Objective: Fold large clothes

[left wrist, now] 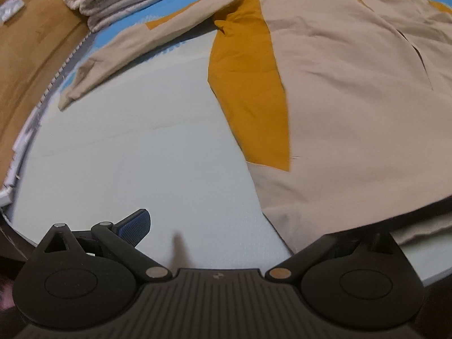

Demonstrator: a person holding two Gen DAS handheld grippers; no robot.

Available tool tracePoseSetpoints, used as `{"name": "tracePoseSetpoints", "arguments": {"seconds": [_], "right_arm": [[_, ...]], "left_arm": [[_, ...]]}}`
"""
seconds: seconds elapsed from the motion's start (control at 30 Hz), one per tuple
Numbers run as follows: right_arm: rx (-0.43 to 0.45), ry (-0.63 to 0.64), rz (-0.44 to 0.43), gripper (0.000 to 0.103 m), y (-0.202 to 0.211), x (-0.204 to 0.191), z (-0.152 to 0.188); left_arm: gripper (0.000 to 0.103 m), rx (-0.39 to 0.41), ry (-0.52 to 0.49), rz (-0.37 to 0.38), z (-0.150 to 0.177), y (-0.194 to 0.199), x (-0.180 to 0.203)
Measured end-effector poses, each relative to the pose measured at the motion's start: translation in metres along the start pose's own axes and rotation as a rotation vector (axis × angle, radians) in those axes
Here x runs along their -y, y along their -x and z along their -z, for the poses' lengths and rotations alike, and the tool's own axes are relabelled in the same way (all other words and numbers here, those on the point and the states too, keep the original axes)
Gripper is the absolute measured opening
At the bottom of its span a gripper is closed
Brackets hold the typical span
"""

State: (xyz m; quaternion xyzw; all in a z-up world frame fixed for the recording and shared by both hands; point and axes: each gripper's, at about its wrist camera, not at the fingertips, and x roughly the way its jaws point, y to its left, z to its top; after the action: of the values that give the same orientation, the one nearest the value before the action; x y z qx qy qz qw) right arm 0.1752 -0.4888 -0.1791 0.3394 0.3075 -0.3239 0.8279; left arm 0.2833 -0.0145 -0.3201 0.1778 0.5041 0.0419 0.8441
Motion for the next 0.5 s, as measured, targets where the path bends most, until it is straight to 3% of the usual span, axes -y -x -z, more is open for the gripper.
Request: {"name": "tracePoseSetpoints", "arguments": {"seconds": [0.1, 0.23, 0.3, 0.33, 0.37, 0.43, 0.5], "right_arm": [[0.03, 0.0, -0.029, 0.002, 0.006, -0.005, -0.018], [0.095, -0.024, -0.088, 0.002, 0.02, -0.013, -0.043], [0.125, -0.049, -0.093, 0.002, 0.025, -0.014, -0.056], [0.134, -0.066, -0.09, 0.002, 0.025, -0.012, -0.062], [0.126, -0.085, -0.089, 0.002, 0.022, -0.009, -0.067], [0.105, -0.109, -0.075, 0.002, 0.014, -0.003, -0.068], [0.069, -0.039, -0.013, 0.002, 0.001, -0.002, -0.056]], "left_arm": [[0.103, 0.018, 0.088, 0.012, -0.011, 0.006, -0.009], [0.103, 0.13, 0.295, -0.029, -0.045, 0.031, -0.049], [0.103, 0.119, 0.387, -0.103, -0.057, 0.027, -0.071], [0.103, 0.111, 0.396, -0.113, -0.06, 0.021, -0.079], [0.103, 0.092, 0.389, -0.059, -0.062, 0.012, -0.086], [0.103, 0.036, 0.357, -0.019, -0.06, -0.004, -0.09], [0.102, -0.026, 0.272, -0.049, -0.054, -0.016, -0.08]]}}
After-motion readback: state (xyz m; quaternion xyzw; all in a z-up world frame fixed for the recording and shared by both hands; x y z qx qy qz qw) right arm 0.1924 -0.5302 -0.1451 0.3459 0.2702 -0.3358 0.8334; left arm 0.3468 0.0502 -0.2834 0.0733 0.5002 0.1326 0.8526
